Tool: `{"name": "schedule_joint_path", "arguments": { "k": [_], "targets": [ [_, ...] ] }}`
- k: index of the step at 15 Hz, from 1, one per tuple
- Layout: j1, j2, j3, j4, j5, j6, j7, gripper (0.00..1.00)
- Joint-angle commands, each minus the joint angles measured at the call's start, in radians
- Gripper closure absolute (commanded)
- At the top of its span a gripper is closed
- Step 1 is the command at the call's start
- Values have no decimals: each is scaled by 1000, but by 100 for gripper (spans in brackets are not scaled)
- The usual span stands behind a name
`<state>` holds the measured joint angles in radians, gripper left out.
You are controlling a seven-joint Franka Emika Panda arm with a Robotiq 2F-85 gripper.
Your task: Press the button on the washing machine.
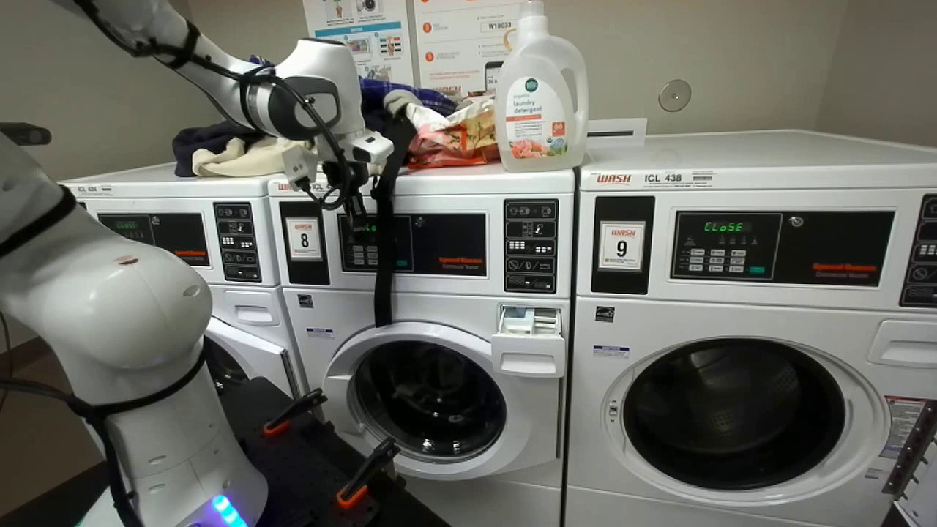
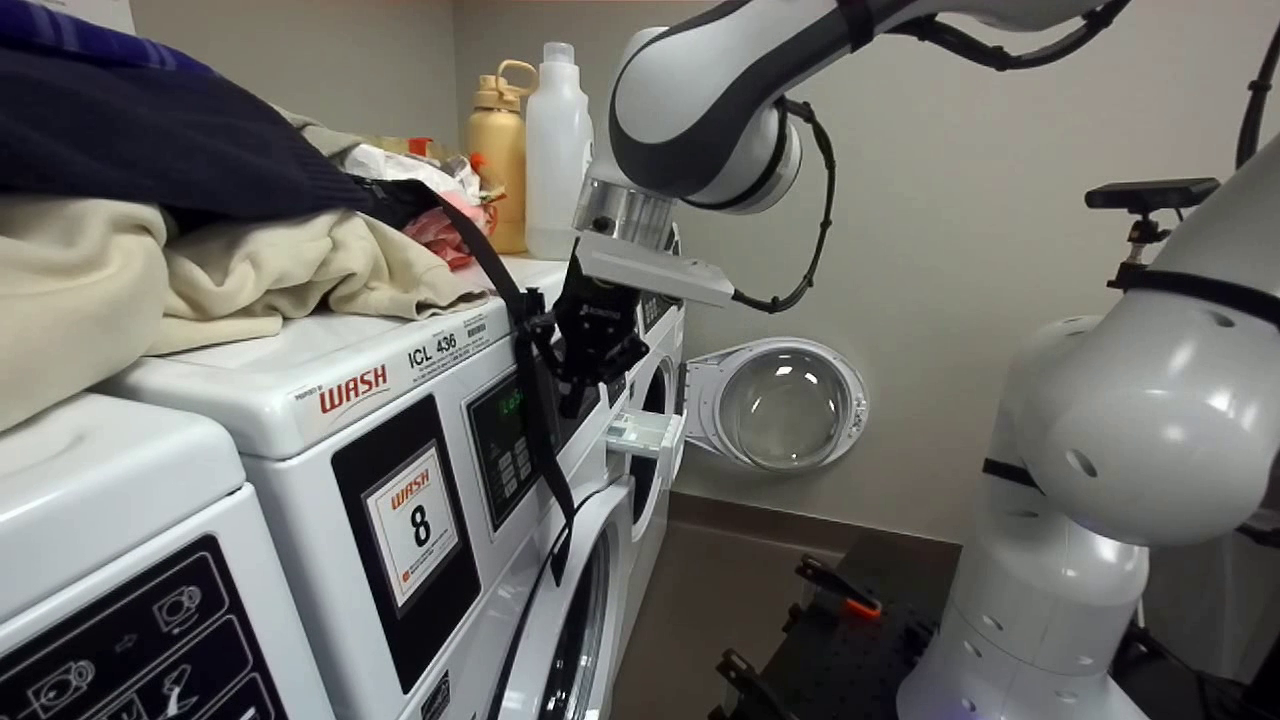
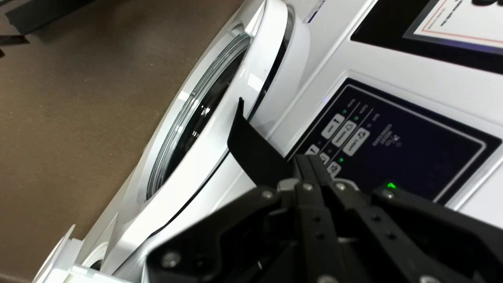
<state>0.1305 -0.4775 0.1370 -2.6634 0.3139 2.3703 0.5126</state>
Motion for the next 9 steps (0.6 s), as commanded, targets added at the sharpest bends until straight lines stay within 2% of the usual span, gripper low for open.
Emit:
{"name": "schedule_joint_path", "arguments": {
  "k": [1, 9],
  "targets": [
    [5, -53, -5, 25, 30, -96, -51, 100],
    [10, -81, 3, 26, 35, -113, -81, 100]
  ]
}}
